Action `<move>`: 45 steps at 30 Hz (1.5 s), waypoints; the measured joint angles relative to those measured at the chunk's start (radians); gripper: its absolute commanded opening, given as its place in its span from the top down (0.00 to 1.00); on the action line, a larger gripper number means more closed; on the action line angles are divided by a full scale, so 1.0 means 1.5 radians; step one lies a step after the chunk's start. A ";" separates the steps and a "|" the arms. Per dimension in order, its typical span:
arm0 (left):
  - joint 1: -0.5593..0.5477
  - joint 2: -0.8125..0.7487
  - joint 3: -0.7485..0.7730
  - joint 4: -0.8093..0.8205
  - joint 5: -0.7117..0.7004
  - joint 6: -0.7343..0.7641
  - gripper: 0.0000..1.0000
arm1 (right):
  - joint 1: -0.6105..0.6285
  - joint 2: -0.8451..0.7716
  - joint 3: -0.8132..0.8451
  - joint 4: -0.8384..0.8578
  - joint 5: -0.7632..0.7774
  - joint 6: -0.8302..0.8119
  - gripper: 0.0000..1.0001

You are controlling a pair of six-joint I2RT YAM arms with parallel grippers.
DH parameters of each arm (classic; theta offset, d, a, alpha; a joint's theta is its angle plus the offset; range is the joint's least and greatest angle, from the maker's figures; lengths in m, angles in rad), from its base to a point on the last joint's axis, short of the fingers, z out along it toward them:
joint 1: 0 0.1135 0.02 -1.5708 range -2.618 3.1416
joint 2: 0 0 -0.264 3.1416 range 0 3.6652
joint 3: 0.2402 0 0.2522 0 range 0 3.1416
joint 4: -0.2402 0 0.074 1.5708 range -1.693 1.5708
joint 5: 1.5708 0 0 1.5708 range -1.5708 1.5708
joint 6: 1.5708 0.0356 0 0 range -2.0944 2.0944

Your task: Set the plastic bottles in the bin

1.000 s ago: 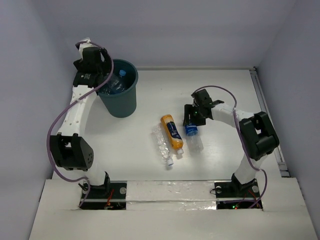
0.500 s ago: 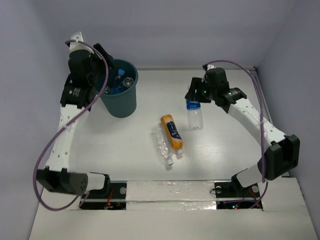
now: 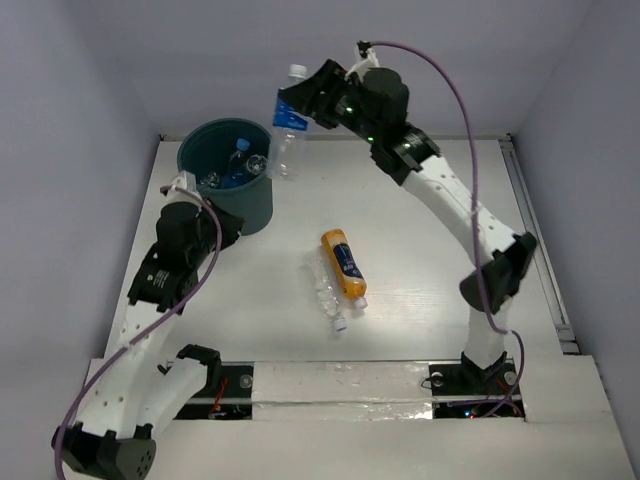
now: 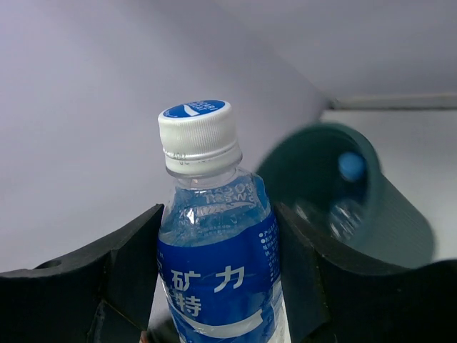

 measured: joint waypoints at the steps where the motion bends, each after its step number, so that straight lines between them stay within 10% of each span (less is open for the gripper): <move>1: 0.000 -0.020 -0.021 -0.003 0.002 -0.013 1.00 | 0.008 0.035 0.037 0.010 0.016 0.021 0.43; 9: -0.008 -0.119 -0.168 -0.020 0.069 -0.094 0.81 | 0.070 0.331 0.354 0.050 0.170 0.136 0.41; 17: -0.052 -0.127 -0.268 -0.036 0.134 -0.128 0.41 | 0.117 0.410 0.373 0.048 0.290 0.116 0.15; 27: -0.112 -0.052 -0.268 -0.010 0.160 -0.115 0.22 | 0.139 0.405 0.371 0.049 0.338 0.031 0.02; 30: -0.148 -0.028 -0.268 0.006 0.160 -0.120 0.20 | 0.139 0.364 0.314 0.047 0.343 0.000 0.18; 32: -0.178 -0.009 -0.268 0.022 0.156 -0.126 0.19 | 0.139 0.299 0.224 0.048 0.346 -0.030 0.59; 35: -0.227 0.031 -0.266 0.047 0.148 -0.142 0.19 | 0.139 0.164 0.046 0.063 0.348 -0.074 0.90; 40: -0.273 0.106 -0.257 0.091 0.125 -0.169 0.18 | 0.129 -0.123 -0.277 0.089 0.330 -0.129 0.86; 45: -0.277 0.189 -0.239 0.127 0.091 -0.186 0.15 | 0.097 -0.317 -0.484 0.080 0.263 -0.144 0.39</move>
